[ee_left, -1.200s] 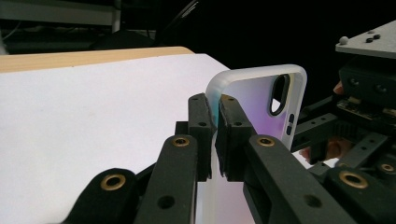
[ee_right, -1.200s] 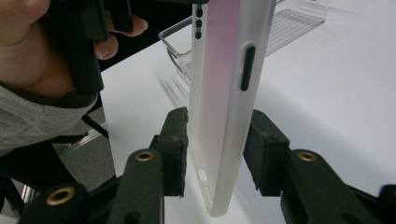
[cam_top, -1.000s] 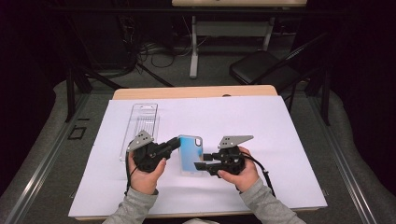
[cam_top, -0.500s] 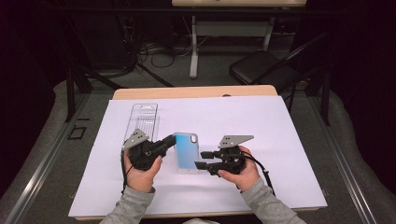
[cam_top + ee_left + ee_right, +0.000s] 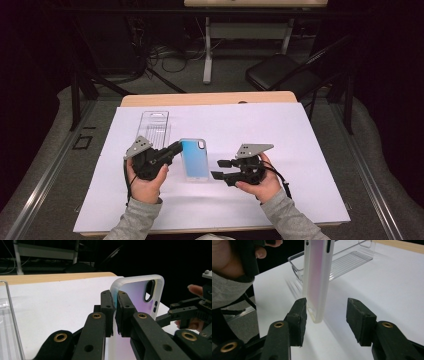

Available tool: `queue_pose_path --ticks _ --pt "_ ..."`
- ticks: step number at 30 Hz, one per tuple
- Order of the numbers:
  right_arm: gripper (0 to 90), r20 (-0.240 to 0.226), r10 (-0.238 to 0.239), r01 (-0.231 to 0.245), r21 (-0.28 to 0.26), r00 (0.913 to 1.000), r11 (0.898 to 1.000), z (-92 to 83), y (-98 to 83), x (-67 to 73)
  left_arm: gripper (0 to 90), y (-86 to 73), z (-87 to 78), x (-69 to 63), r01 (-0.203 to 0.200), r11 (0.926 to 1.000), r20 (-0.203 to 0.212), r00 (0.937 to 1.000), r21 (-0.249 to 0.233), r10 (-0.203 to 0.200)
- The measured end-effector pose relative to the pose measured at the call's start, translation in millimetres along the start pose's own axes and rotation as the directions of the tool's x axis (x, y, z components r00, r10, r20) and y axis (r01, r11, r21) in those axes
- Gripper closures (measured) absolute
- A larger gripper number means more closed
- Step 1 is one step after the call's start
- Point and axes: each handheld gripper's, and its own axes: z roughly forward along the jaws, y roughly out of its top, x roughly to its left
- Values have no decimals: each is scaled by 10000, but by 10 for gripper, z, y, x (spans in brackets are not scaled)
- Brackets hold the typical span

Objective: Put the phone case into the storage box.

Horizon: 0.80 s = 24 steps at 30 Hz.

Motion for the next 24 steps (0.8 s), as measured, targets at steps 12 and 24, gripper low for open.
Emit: queue_pose_path --ticks 12,24 --pt "458 303 -438 441 -99 9986 9990 -28 -4 -42 854 67 -97 101 110 9994 -389 9992 -339 -124" --pt "400 503 -713 718 -65 9962 9974 -86 3 -63 854 147 -196 226 247 9975 -768 9966 -664 -298"
